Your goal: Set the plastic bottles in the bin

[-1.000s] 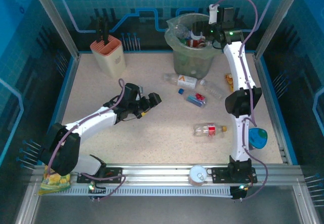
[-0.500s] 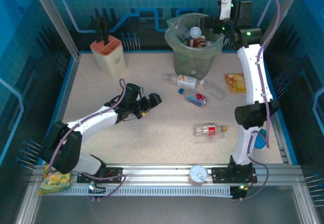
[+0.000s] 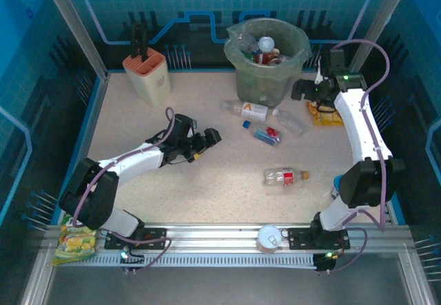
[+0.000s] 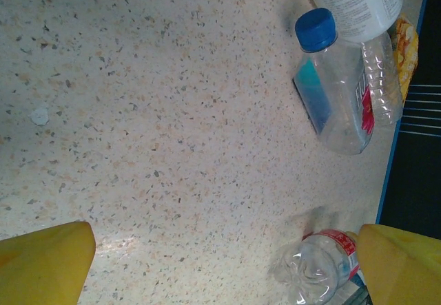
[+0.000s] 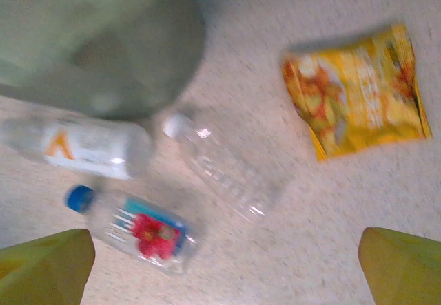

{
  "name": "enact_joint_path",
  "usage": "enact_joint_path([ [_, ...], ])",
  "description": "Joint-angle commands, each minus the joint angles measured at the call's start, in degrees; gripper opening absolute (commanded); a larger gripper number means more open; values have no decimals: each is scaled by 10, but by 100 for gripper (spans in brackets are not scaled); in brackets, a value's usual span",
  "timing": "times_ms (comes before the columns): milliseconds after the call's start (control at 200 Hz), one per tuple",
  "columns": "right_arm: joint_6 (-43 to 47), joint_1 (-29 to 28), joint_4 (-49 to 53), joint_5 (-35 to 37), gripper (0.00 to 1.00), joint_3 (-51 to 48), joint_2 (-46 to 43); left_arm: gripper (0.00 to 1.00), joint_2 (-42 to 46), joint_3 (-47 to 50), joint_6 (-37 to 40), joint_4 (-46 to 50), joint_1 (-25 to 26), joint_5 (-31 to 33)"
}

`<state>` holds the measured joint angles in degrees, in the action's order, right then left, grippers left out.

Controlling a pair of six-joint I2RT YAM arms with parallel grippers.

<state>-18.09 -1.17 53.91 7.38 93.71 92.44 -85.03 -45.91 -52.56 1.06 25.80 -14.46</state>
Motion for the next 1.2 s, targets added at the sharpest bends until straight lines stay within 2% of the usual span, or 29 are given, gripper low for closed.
enact_joint_path([
  [0, 56, 26, -78, -32, 95, -63, -5, 98, 2, 4, 12, -6, -6, -10],
  [275, 143, 27, -121, -74, 94, -62, 132, 98, -1, 2, 4, -12, -6, -10],
  [585, 151, 23, -130, -114, 96, -16, 248, 98, 0, 7, 3, -8, -6, -5],
  [780, 137, 23, -131, -134, 94, -10, 276, 98, -6, 3, 3, -10, -6, -7],
  [1191, 126, 23, -119, -144, 77, -15, 275, 98, -6, 5, 6, -5, -6, -6],
])
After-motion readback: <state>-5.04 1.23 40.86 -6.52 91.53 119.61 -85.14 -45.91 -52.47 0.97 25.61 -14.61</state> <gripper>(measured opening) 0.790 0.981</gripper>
